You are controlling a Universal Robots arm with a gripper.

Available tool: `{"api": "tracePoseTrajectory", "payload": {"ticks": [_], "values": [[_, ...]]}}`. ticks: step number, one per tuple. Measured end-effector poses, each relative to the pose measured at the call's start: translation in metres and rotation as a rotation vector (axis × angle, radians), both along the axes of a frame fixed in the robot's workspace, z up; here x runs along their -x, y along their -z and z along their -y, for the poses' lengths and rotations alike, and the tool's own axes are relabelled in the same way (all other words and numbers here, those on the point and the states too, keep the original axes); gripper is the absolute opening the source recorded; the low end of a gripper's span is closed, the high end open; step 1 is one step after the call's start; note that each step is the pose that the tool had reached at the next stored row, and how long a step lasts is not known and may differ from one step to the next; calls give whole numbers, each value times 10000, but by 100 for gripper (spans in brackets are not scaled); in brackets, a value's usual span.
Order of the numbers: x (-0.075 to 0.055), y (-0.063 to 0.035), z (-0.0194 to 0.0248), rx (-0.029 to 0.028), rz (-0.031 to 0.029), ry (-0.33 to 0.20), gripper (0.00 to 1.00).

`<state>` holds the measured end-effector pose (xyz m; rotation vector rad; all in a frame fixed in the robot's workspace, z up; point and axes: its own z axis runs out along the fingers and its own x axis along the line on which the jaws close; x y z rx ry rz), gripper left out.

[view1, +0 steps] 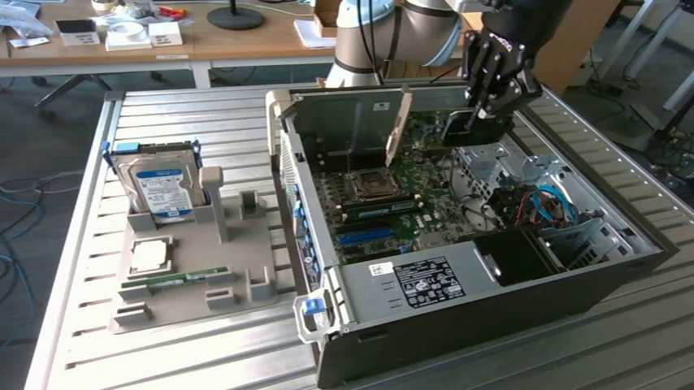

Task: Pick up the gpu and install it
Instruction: 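Insert the gpu into the slot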

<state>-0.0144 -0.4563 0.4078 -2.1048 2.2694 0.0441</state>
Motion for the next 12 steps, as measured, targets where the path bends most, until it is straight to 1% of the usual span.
{"api": "tracePoseTrajectory", "payload": {"ticks": [8, 12], "values": [[127, 8, 0, -1, 1, 0, 27], [222, 14, -1, -3, 4, -2, 27]]}}
